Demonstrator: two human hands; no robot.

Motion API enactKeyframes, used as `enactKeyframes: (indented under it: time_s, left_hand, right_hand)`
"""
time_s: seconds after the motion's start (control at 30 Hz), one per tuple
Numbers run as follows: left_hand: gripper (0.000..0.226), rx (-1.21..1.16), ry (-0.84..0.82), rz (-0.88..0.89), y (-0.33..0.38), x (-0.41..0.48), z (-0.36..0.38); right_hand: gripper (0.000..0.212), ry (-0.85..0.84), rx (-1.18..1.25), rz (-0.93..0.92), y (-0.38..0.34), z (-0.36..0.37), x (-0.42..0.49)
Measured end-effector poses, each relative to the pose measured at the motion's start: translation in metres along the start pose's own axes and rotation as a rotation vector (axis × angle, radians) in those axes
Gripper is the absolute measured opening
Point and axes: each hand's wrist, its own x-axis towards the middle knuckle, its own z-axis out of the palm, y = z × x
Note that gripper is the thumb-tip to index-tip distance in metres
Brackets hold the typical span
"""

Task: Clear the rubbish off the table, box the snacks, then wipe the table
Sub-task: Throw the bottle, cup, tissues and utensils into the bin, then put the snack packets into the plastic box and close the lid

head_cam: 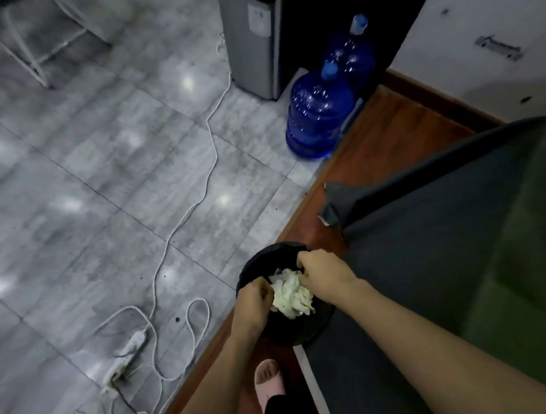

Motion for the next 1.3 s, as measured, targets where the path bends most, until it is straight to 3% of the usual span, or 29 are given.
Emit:
enactKeyframes:
  time_s: [0.13, 0.23, 0.4, 0.6, 0.8, 0.93, 1.07, 1.17, 1.3]
  left_hand:
    - [0.006, 0.048, 0.008, 0.172, 0.080, -0.078, -0.074]
    - [0.005, -0.045, 0.025, 0.272, 0.134, -0.145, -0.107]
    - [0.008, -0.200, -0.012, 0.380, 0.186, -0.213, -0.098]
    - [0.009, -0.083, -0.129, 0.565, 0.252, -0.261, -0.048]
    - [0.025, 0.076, -0.050, 1.012, 0.354, -0.304, -0.001]
    - [0.019, 0.329, 0.152, 1.294, 0.425, -0.311, 0.033]
    - [0.033, 0.690, 0.109, 1.327, 0.463, -0.298, 0.054]
    - [0.020, 0.896, 0.088, 1.387, 0.470, -0.290, 0.061]
    - [0.009, 0.970, 0.007, 1.512, 0.487, -0.282, 0.055]
  right_hand:
    - [0.013, 0.292, 0.241, -0.034, -0.021, -0.056, -0.117]
    - [0.007, 0.477, 0.405, -0.020, -0.011, -0.070, -0.210]
    - [0.010, 0.698, 0.495, 0.120, 0.046, -0.049, -0.313]
    - [0.015, 0.831, 0.603, 0.268, 0.132, -0.029, -0.395]
    - [0.010, 0.920, 0.684, 0.279, 0.204, -0.023, -0.449]
    - [0.005, 0.985, 0.707, 0.248, 0.242, -0.028, -0.469]
    - [0.007, 0.975, 0.752, 0.206, 0.261, -0.035, -0.476]
    - [0.005, 0.968, 0.781, 0.196, 0.272, -0.038, -0.479]
    - [0.007, 0.980, 0.818, 0.226, 0.278, -0.046, -0.472]
